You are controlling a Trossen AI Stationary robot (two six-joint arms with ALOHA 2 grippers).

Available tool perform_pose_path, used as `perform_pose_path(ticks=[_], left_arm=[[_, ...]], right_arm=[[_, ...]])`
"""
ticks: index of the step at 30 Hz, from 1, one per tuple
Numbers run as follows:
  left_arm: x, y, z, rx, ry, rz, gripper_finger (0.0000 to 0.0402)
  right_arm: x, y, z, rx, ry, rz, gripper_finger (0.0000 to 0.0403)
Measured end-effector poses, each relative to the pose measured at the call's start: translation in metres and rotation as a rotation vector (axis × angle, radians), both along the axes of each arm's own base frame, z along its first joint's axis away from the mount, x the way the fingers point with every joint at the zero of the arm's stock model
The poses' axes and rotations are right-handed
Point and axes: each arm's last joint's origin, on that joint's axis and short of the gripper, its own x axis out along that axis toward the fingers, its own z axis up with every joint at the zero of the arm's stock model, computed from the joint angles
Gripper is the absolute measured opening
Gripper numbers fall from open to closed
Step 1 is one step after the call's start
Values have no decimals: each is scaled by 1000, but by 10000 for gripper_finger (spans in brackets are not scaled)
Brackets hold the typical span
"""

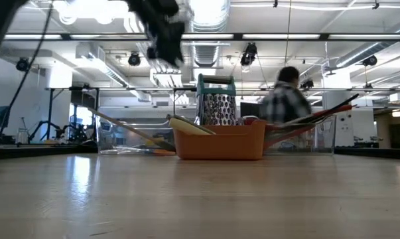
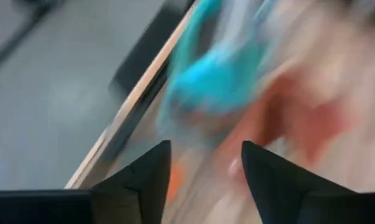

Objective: Pick & Place Kitchen Items
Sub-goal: Return to Home Position

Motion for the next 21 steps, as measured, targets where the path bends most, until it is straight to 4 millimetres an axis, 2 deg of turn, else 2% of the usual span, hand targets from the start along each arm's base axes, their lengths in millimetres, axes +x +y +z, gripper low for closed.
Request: perform_pose_path(ticks=[4,7,9,11,14,17,21], left_arm=[[0,-58,50,117,-294,-150,154],[-2,-109,77,230,-491,-301,92],[-8,-140,88,289,-615,-401,45],[-20,-163,90,325,-683,-483,12],[-47,-182,82,300,-731,-508,10],[-84,-191,75,274,-834,-492,4],[-128,-199,61,327,-995,-494,5]], right_arm=[[7,1,3,17,-70,42,42],[20,5,2,49,-140,201,20],[30,9,-3,72,-184,344,11],[34,13,-10,105,-203,487,9],[25,16,-25,165,-196,566,8],[-1,16,-33,172,-254,577,8],[-39,16,-44,132,-414,651,8]])
